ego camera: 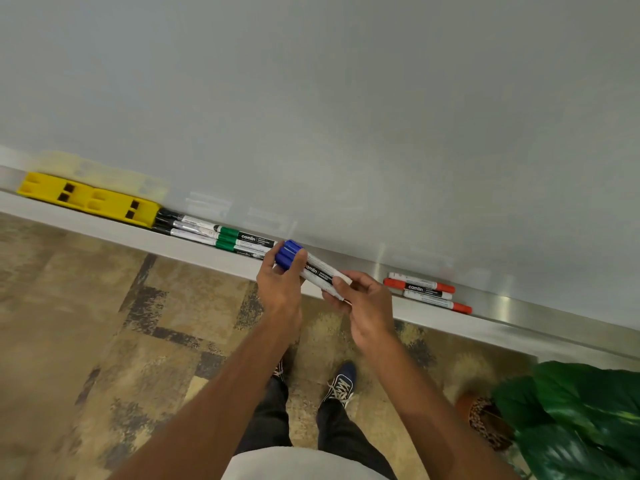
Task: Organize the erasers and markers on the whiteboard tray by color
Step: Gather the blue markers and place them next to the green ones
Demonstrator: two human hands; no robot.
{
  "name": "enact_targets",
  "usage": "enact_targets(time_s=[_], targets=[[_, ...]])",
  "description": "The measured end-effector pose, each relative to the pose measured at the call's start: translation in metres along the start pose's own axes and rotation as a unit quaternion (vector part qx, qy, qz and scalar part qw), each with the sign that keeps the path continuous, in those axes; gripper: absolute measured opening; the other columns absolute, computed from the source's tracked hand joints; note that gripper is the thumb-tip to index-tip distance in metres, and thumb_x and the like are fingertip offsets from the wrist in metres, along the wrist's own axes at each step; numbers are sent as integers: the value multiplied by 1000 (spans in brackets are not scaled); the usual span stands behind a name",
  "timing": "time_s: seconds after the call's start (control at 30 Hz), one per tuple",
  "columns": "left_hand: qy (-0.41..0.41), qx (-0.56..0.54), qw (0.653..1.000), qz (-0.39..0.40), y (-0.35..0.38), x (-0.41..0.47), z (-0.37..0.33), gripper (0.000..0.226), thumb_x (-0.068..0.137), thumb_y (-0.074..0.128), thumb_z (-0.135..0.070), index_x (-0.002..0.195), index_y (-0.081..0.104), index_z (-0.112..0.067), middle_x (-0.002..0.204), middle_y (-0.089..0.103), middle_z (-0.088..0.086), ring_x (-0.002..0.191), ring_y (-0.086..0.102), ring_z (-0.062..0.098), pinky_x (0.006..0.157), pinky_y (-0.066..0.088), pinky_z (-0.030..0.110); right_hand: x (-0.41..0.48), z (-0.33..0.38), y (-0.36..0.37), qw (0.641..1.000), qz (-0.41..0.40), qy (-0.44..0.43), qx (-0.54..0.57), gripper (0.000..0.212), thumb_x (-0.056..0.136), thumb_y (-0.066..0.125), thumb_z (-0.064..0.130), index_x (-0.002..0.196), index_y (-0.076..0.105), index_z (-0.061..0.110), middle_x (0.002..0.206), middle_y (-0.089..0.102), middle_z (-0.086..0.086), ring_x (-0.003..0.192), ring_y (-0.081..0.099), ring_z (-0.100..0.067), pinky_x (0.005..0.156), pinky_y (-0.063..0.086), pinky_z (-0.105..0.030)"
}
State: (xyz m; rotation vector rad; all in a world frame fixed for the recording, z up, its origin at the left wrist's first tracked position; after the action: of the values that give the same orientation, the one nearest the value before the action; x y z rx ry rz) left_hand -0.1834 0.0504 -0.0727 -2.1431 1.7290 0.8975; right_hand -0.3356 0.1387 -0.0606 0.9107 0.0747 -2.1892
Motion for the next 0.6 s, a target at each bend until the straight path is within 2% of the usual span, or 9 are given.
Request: enact_targets(time_s=[0.1, 0.17, 0.2, 0.27, 0.3, 0.37, 0.43, 0.5, 0.6], targets=[[35, 130, 991, 2, -8, 6, -14, 53, 95, 69, -24, 144, 49, -21, 129, 65, 7, 121, 61, 22, 99, 50, 35, 16, 10, -3, 999, -17, -21, -37, 22, 85, 67, -9, 107, 66, -9, 100, 70, -22, 90, 72, -36, 76, 62, -44], [113, 250, 961, 17, -13, 2, -27, 55, 98, 63, -27, 149, 43, -19, 146, 54, 7, 134, 51, 21, 108, 44, 37, 27, 14, -5, 996, -17, -34, -76, 24, 85, 66, -10, 109, 66, -9, 101, 69, -24, 91, 71, -37, 79, 61, -45], [163, 314, 935, 39, -11, -2, -32, 56, 100, 60, -28, 151, 40, -19, 152, 49, 6, 139, 45, 21, 112, 40, 39, 33, 15, -5, 994, -14, -40, -96, 26, 85, 66, -11, 111, 66, -9, 100, 70, -24, 89, 72, -35, 81, 61, -45], [243, 433, 860, 114, 2, -11, -30, 58, 102, 54, -33, 155, 34, -22, 160, 38, 2, 147, 33, 20, 118, 33, 41, 42, 16, -2, 991, -6, -49, -127, 27, 85, 66, -11, 113, 65, -10, 99, 70, -23, 83, 72, -29, 79, 62, -43], [272, 495, 809, 164, 11, -15, -23, 61, 103, 51, -35, 157, 27, -24, 165, 28, 0, 152, 23, 18, 122, 26, 42, 46, 17, 0, 989, -4, -55, -139, 28, 85, 66, -11, 113, 65, -10, 98, 70, -22, 81, 72, -27, 78, 62, -41], [322, 609, 680, 252, 30, -18, -4, 70, 103, 43, -41, 161, 8, -20, 169, 3, 1, 155, -5, 15, 127, 5, 40, 54, 19, 4, 985, 0, -64, -161, 29, 85, 67, -9, 114, 66, -10, 99, 71, -22, 85, 72, -29, 79, 62, -41], [341, 675, 582, 297, 35, -14, 14, 81, 103, 39, -45, 159, -10, -14, 167, -17, 6, 153, -21, 18, 126, -4, 42, 59, 19, 9, 981, 10, -67, -184, 29, 85, 68, -7, 114, 66, -8, 102, 72, -22, 90, 72, -32, 80, 61, -41], [342, 717, 527, 303, 34, -7, 25, 87, 101, 36, -49, 156, -20, -11, 164, -26, 9, 151, -26, 22, 126, -6, 45, 61, 17, 12, 976, 12, -68, -206, 29, 86, 68, -6, 114, 67, -6, 102, 73, -20, 89, 73, -30, 76, 62, -37], [348, 743, 491, 292, 31, 3, 34, 93, 99, 36, -53, 155, -23, -8, 163, -28, 12, 151, -27, 26, 125, -5, 48, 63, 16, 14, 969, -2, -80, -235, 27, 87, 69, -4, 113, 69, -3, 101, 74, -17, 85, 73, -25, 71, 63, -32]])
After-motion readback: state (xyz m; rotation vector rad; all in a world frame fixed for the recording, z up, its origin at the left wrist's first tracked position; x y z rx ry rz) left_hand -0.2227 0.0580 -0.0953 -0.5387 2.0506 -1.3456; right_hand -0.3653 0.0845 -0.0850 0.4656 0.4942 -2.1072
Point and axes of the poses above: each hand's wrist, its own x-axis towards the middle knuckle, its own y-axis out of the palm, z = x × y, the point moved 9 cm from there along x, towards the middle knuckle
